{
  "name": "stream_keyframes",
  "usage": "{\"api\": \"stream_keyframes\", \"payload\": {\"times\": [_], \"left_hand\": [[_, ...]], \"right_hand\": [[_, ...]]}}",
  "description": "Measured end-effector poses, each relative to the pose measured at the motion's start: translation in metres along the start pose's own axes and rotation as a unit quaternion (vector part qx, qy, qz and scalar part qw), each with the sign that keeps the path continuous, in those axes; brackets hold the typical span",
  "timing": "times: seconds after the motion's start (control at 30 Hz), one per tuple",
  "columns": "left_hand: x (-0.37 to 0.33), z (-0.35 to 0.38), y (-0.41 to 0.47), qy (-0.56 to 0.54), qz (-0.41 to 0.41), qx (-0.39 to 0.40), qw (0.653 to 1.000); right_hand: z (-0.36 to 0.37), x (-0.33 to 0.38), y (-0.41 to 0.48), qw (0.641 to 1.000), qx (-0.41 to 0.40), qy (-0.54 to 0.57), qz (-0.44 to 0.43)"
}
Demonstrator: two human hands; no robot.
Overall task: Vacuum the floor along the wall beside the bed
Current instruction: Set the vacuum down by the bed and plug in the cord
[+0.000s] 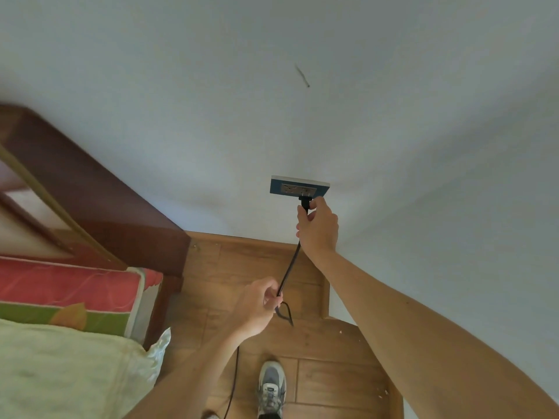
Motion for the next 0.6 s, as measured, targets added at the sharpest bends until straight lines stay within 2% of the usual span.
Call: {"api": "stream_keyframes", "payload": {"times": [0.6], "left_hand": [[-0.001,0.014,0.015,-0.055,-0.013,0.013,0.998]], "right_hand": [[-0.002,0.0,0.003,0.999,-0.023,0.028,-0.03]]}}
Point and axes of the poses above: each hand's wrist, its own y-axis towards the middle knuckle, its own z-axis out of the palm, x = y × z, the point moved 7 cm from there along y, towards the middle knuckle, and after that the axes turned 12 degrees about -z, right-handed, at the moved point
